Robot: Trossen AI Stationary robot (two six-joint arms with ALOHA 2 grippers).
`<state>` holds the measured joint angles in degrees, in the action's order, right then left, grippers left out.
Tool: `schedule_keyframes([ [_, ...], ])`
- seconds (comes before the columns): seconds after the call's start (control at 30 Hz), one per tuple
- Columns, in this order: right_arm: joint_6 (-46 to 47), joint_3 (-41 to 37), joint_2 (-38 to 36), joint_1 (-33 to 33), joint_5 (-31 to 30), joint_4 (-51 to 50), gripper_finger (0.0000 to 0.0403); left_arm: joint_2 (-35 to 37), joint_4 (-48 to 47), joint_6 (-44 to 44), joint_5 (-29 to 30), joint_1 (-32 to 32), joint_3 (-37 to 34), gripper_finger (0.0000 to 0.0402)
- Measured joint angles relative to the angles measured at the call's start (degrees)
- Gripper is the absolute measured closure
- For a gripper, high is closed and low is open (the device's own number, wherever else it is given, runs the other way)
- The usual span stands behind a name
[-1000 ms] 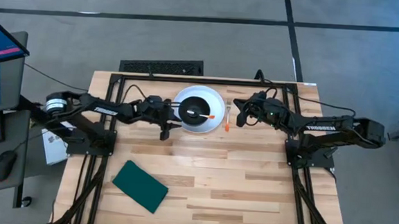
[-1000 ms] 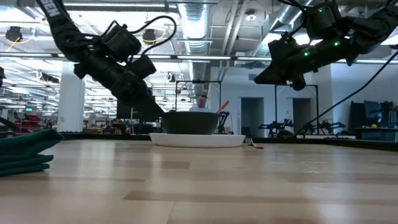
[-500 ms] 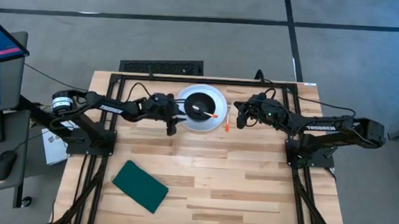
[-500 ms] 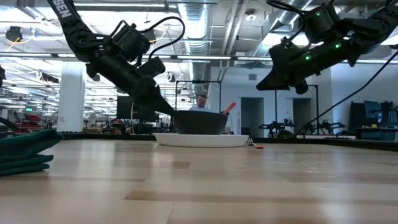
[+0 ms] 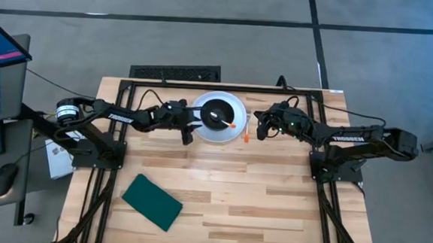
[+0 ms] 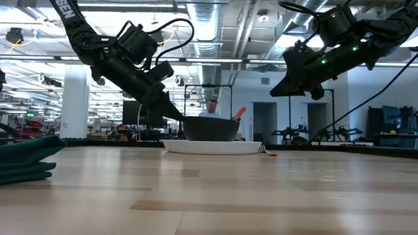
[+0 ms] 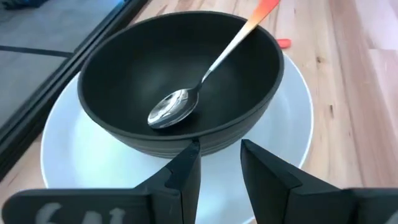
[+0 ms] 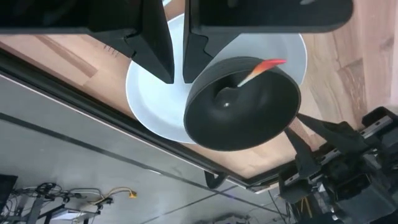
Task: Set table place
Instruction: Place the 2nd spoon with the orange handle into the black bowl, then return to Home Position
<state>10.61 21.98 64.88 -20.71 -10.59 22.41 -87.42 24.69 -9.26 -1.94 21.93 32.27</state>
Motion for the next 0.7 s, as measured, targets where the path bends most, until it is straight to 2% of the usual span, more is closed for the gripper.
schedule_keyframes([
  [0.43, 0.00, 0.00, 0.00, 0.00, 0.02, -0.07, 0.0344, 0.00, 2.05, 0.43, -0.79, 3.77, -0.02, 0.0296],
  [0.7, 0.16, 0.00, 0.00, 0.00, 0.02, -0.07, 0.0344, 0.02, 2.61, 0.44, -0.75, 3.98, -0.02, 0.0296],
])
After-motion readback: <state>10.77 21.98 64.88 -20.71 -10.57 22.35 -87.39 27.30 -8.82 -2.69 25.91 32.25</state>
